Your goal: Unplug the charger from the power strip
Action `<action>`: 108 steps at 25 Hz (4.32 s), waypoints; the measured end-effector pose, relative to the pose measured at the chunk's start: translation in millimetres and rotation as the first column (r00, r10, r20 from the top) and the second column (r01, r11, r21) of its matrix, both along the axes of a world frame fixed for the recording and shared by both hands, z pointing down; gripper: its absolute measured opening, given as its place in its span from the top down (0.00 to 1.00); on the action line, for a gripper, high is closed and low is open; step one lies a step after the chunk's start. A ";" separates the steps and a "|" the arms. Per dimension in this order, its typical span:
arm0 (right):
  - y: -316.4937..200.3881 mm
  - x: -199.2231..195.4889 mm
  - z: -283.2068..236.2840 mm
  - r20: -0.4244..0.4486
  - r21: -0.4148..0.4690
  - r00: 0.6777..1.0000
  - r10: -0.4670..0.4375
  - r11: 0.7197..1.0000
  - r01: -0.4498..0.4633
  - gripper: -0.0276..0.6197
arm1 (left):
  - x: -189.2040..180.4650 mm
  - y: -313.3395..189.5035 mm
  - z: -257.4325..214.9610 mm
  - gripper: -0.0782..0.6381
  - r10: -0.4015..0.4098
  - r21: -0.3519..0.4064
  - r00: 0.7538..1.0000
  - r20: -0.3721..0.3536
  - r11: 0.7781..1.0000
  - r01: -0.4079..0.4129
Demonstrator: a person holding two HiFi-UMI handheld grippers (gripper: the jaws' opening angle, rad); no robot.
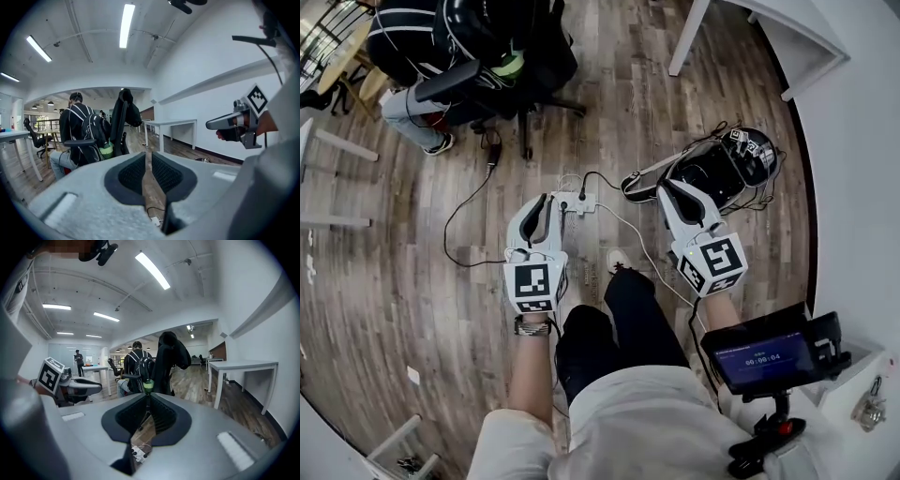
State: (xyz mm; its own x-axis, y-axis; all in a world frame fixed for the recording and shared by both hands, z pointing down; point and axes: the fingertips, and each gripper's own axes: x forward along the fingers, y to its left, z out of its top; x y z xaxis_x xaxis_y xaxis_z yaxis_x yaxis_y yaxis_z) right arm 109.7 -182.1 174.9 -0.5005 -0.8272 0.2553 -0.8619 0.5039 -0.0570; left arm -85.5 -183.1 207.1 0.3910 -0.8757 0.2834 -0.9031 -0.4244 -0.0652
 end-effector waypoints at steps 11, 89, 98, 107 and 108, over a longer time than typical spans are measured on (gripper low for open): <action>-24.2 -11.7 143.3 0.023 -0.051 1.000 -0.004 0.999 0.006 0.91 | -4.5 -13.6 151.1 0.82 -0.039 -0.068 0.999 -0.013 0.997 0.038; -87.6 -106.1 782.1 -0.027 -0.660 0.986 -0.162 0.744 0.104 0.68 | 9.4 -52.2 702.4 0.63 0.029 -0.560 1.000 0.010 0.828 -0.018; -77.6 -116.7 801.7 0.004 -0.686 0.982 -0.191 0.713 0.142 0.68 | 14.6 -54.7 711.6 0.63 0.020 -0.566 1.000 -0.003 0.824 -0.019; -74.9 -120.2 808.0 0.031 -0.704 0.984 -0.174 0.695 0.145 0.70 | 18.3 -62.5 728.3 0.63 0.025 -0.588 0.999 0.025 0.809 -0.006; -74.4 -120.0 808.1 0.035 -0.707 0.985 -0.171 0.692 0.145 0.70 | 19.8 -61.4 730.8 0.63 0.029 -0.593 0.999 0.029 0.805 -0.006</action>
State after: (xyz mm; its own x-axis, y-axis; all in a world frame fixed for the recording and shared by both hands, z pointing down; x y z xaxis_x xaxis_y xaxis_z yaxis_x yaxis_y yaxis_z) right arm -10.3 -256.5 983.0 -0.5884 -0.3078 0.7477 -0.7810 0.4558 -0.4269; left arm -65.7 -244.5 938.0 0.3843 -0.5261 0.7587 -0.8973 -0.4062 0.1729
